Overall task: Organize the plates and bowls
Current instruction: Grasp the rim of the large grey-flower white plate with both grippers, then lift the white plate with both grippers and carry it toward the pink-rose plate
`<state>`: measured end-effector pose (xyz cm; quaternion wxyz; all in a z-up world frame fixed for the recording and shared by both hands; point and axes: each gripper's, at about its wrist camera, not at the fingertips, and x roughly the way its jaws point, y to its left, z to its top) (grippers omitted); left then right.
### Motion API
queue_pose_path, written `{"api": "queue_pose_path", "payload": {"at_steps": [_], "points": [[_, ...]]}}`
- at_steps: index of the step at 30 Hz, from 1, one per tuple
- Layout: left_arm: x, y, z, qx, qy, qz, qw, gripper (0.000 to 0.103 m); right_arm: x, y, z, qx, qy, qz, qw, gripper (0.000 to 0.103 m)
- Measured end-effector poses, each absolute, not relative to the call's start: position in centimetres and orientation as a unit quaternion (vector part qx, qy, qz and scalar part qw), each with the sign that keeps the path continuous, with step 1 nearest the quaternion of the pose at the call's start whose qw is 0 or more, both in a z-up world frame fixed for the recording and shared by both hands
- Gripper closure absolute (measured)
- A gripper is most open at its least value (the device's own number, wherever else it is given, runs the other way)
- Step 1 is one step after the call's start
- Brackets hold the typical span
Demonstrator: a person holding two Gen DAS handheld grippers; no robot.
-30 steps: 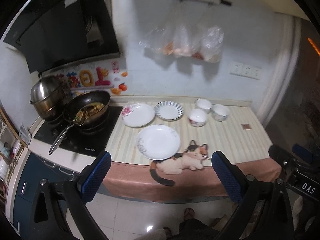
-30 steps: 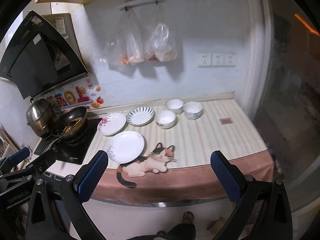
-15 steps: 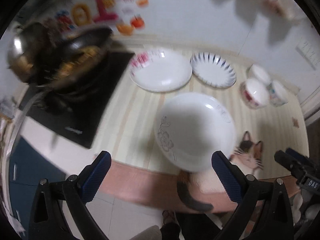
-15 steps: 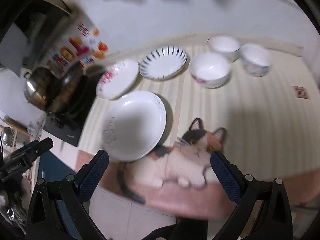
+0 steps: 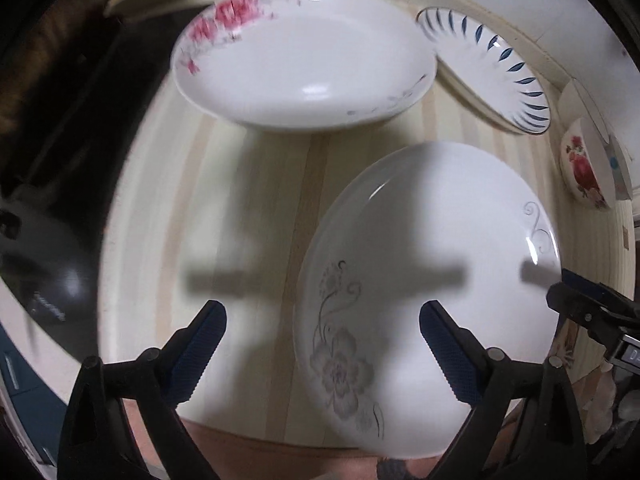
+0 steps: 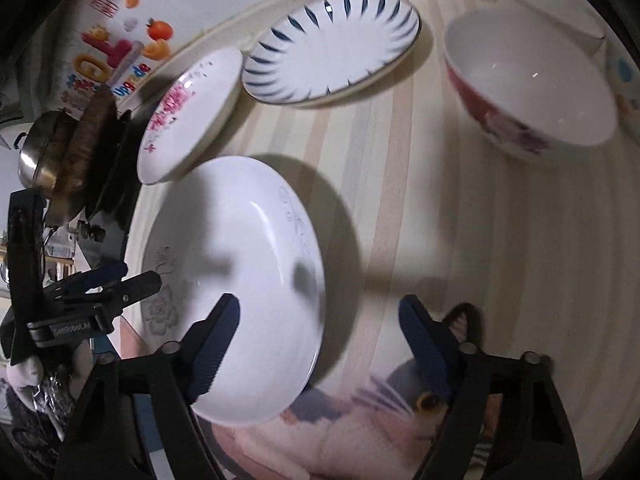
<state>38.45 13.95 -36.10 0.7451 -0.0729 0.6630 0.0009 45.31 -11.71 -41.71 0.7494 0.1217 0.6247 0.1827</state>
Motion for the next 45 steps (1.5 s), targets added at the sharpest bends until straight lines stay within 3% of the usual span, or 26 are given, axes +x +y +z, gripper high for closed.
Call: {"api": "queue_pose_path", "payload": {"at_steps": [3, 5, 6, 7, 8, 9, 23, 34, 45], "points": [[38.6, 14.1, -37.3, -0.088, 0.672, -0.01, 0.735, 0.02, 46.2, -10.9, -42.8, 0.126, 0.634, 0.196, 0.738, 0.034], [38.5, 13.8, -37.3, -0.081, 0.668, -0.014, 0.74, 0.033, 46.2, -10.5, -42.6, 0.121, 0.626, 0.206, 0.742, 0.041], [38.5, 13.5, -37.1, -0.075, 0.665, -0.017, 0.743, 0.037, 46.3, -10.1, -42.8, 0.119, 0.631, 0.211, 0.737, 0.051], [38.5, 13.2, -36.8, -0.072, 0.663, -0.022, 0.745, 0.047, 46.4, -9.9, -42.9, 0.116, 0.634, 0.212, 0.735, 0.053], [38.5, 13.0, -36.7, -0.074, 0.664, -0.025, 0.744, 0.054, 46.4, -9.6, -42.8, 0.111, 0.63, 0.215, 0.738, 0.064], [38.4, 12.9, -36.5, -0.074, 0.665, -0.02, 0.743, 0.054, 46.3, -9.4, -42.8, 0.11, 0.63, 0.223, 0.736, 0.076], [36.2, 9.0, -33.6, -0.05, 0.653, -0.027, 0.755, 0.054, 44.3, -11.2, -41.2, 0.106, 0.629, 0.213, 0.74, 0.077], [34.3, 3.0, -29.9, -0.033, 0.643, -0.077, 0.761, 0.054, 41.0, -18.1, -37.7, 0.124, 0.621, 0.185, 0.752, 0.077], [35.0, -4.4, -32.4, -0.003, 0.658, -0.128, 0.742, 0.054, 37.2, -27.3, -38.5, 0.159, 0.628, 0.126, 0.751, 0.077]]}}
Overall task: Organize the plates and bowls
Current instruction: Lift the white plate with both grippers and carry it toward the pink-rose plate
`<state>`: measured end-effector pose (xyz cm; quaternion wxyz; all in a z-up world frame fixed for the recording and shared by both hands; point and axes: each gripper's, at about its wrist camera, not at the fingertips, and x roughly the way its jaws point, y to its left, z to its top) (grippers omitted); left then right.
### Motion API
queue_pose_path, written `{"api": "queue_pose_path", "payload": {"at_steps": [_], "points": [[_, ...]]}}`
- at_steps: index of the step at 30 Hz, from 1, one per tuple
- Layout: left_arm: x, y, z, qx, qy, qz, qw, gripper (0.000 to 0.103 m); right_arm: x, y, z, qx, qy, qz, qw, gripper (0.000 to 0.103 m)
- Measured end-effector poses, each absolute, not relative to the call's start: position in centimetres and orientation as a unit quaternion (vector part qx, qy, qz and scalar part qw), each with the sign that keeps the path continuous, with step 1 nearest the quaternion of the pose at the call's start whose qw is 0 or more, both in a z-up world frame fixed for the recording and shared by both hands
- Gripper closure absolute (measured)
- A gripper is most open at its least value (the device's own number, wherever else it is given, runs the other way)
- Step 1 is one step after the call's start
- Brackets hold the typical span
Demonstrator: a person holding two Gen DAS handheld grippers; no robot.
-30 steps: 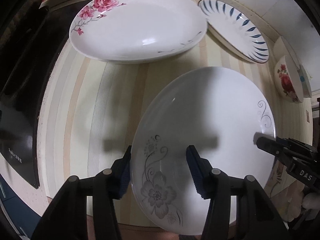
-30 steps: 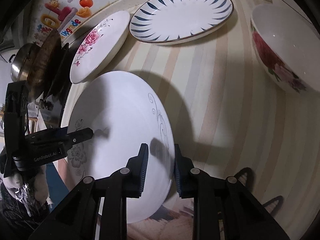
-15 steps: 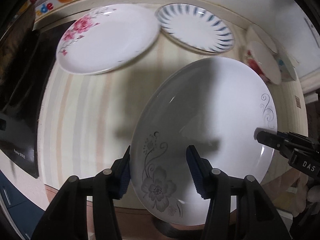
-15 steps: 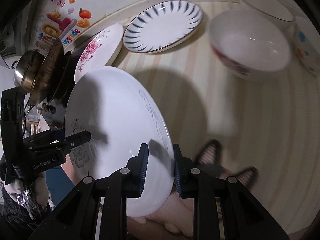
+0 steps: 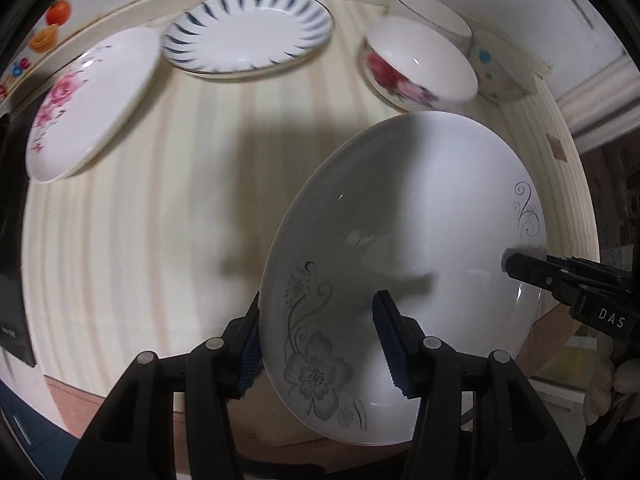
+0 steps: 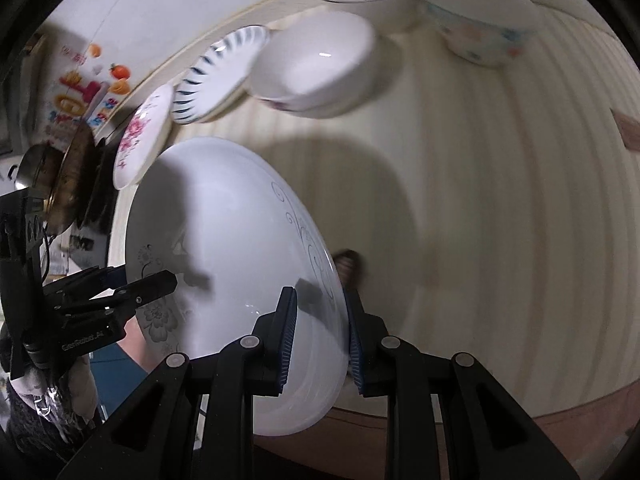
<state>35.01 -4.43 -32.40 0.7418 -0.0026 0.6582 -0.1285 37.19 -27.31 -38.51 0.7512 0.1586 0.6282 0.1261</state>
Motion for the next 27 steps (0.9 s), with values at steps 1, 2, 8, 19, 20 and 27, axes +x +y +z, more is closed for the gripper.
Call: {"api": "queue_pose_path", "payload": {"at_steps": [1, 2, 8, 19, 20, 27], "points": [[35.1, -4.9, -32.9, 0.0, 0.661, -0.129, 0.739, 0.054, 37.0, -28.0, -38.9, 0.162, 0.631, 0.122, 0.749, 0.077], [35.0, -5.1, -33.0, 0.001, 0.664, -0.129, 0.737, 0.054, 36.9, -28.5, -39.4, 0.165, 0.632, 0.119, 0.747, 0.077], [35.6, -5.3, -34.4, 0.008, 0.676, -0.123, 0.727, 0.054, 36.8, -30.2, -41.1, 0.176, 0.638, 0.114, 0.741, 0.077], [37.5, -4.4, -34.6, 0.005, 0.678, -0.105, 0.727, 0.054, 38.4, -29.6, -42.1, 0.179, 0.643, 0.121, 0.735, 0.077], [37.5, -4.4, -34.7, 0.005, 0.679, -0.106, 0.727, 0.054, 38.5, -29.5, -42.2, 0.178, 0.643, 0.12, 0.735, 0.077], [37.5, -4.6, -34.9, 0.01, 0.678, -0.116, 0.725, 0.054, 38.7, -29.3, -42.2, 0.172, 0.645, 0.108, 0.737, 0.077]]}}
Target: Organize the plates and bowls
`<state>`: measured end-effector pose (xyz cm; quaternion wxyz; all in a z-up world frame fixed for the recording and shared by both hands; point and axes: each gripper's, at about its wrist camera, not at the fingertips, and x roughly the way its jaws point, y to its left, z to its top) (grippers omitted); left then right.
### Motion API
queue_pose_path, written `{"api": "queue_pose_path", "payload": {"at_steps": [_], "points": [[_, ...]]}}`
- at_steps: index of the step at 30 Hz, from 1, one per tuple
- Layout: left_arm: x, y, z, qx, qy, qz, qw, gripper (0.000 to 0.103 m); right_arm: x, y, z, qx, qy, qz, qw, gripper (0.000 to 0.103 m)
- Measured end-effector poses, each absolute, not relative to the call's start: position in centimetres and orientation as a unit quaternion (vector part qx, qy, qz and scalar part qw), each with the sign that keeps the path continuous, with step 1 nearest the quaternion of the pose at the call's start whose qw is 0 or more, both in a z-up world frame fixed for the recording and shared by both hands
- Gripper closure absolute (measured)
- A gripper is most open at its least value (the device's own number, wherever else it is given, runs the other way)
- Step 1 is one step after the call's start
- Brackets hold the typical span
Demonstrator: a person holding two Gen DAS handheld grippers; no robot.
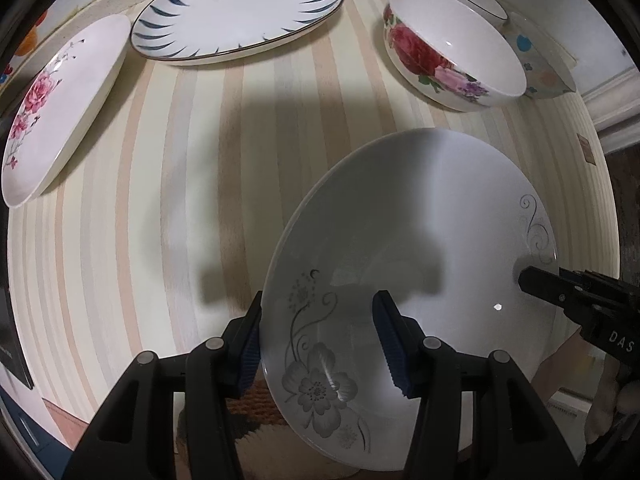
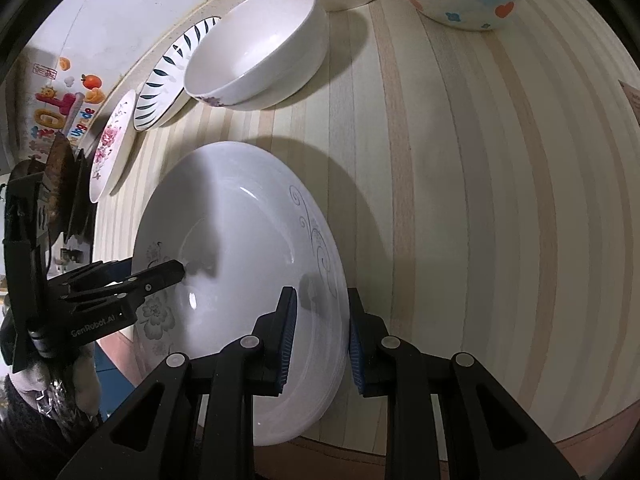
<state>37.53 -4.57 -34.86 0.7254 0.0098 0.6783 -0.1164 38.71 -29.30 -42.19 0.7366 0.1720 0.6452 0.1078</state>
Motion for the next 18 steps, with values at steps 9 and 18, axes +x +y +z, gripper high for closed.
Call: {"api": "queue_pose_path", "payload": {"at_steps": [9, 18], "points": [[37.1, 2.8, -27.2, -0.036, 0.614, -0.067, 0.786, 0.05, 38.1, -30.3, -35.9, 0.179, 0.629, 0.057, 0.754, 0.075], [41.6, 17.4, -29.1, -0.19, 0.594, 0.068, 0.779, 0.048, 50.3, -15.7, -27.7, 0.109, 0.552, 0.189, 0.805, 0.052]]}}
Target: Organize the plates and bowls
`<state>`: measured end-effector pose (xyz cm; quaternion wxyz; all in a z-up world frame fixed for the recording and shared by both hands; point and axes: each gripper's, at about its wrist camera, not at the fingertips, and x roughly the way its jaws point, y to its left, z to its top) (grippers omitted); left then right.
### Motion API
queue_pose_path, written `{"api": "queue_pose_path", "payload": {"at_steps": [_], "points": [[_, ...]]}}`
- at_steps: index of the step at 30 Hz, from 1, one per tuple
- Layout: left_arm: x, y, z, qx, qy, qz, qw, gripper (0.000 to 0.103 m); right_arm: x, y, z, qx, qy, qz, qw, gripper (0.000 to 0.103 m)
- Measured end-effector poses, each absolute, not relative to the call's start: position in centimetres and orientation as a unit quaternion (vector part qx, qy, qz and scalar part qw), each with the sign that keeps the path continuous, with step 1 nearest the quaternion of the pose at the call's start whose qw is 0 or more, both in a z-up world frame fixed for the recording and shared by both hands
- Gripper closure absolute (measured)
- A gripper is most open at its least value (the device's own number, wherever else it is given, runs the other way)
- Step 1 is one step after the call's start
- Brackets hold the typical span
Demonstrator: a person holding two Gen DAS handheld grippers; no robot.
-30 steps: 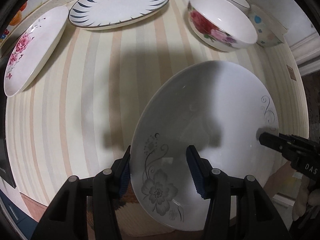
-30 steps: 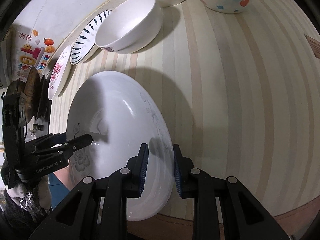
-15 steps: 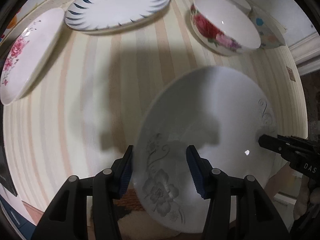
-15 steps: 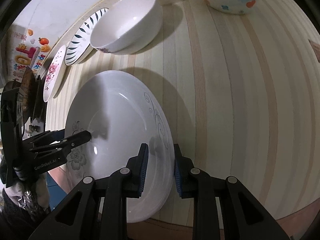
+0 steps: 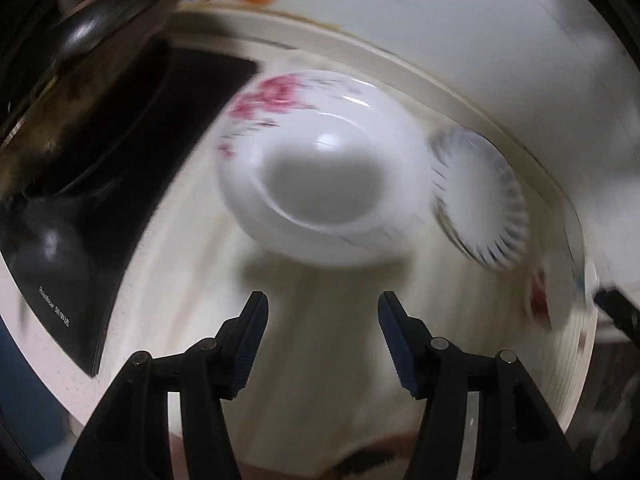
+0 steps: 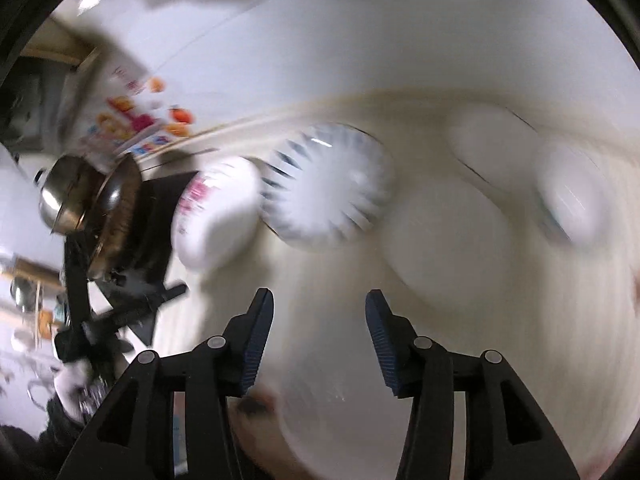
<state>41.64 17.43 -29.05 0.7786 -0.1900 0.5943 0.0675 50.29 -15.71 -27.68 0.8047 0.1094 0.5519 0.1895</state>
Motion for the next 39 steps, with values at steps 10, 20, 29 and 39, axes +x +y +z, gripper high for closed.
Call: {"api": "queue_pose_path", "payload": {"at_steps": [10, 20, 29, 39], "points": [[44.8, 22.5, -32.7, -0.225, 0.605, 0.113, 0.756, 0.048, 69.8, 3.7, -36.5, 0.0, 0.586, 0.271, 0.764, 0.052], [46.8, 22.3, -34.9, -0.231, 0.611, 0.102, 0.75, 0.067, 73.2, 7.9, -41.9, -0.027, 0.609, 0.298, 0.734, 0.07], [46.1, 21.7, -34.0, -0.236, 0.612, 0.09, 0.749, 0.067, 72.1, 6.2, -41.5, -0.009, 0.613, 0.299, 0.731, 0.076], [43.8, 19.5, -30.0, -0.22, 0.608, 0.056, 0.761, 0.067, 68.0, 1.1, -37.7, 0.025, 0.605, 0.291, 0.74, 0.076]]}}
